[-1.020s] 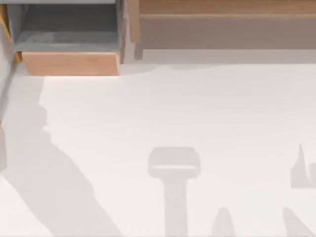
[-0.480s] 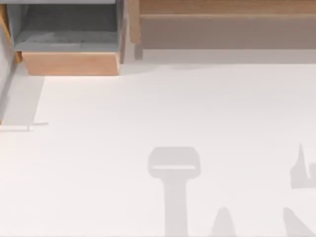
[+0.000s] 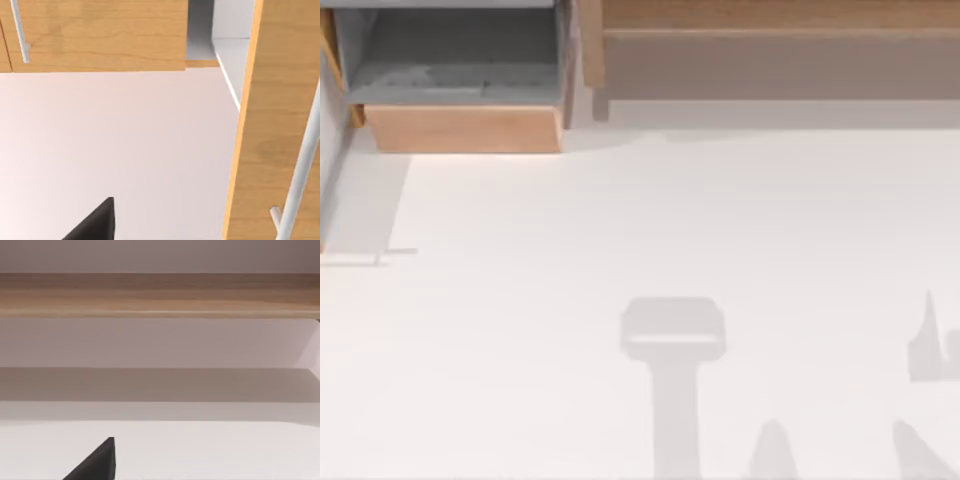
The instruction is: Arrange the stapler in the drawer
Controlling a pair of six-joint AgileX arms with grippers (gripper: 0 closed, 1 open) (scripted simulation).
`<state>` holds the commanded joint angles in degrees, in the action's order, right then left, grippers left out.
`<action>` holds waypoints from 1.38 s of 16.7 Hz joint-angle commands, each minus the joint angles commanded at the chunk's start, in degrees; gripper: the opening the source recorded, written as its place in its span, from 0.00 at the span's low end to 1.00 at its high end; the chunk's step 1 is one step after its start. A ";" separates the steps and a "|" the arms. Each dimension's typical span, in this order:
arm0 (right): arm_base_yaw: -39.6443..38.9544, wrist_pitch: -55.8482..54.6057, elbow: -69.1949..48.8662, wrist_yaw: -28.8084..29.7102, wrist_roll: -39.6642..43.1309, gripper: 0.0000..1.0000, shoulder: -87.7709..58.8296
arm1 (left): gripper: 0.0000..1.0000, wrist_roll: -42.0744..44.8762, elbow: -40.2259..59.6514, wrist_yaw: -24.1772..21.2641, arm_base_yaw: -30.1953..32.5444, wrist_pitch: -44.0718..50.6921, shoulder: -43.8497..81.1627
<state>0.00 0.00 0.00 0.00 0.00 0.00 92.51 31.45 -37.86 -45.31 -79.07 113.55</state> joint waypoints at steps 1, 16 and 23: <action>0.00 0.00 0.00 0.00 0.00 1.00 0.00 | 1.00 -0.36 -2.09 -1.79 1.03 -3.13 0.24; 0.00 0.00 0.00 0.00 0.00 1.00 0.00 | 1.00 -1.43 -2.11 -2.51 7.39 -6.69 2.23; 0.00 0.00 0.00 0.00 0.00 1.00 0.00 | 0.77 -1.43 -1.90 -2.35 7.56 -6.58 2.31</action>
<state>0.00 0.00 0.00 0.00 0.00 0.00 91.08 29.55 -40.20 -37.75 -85.65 115.87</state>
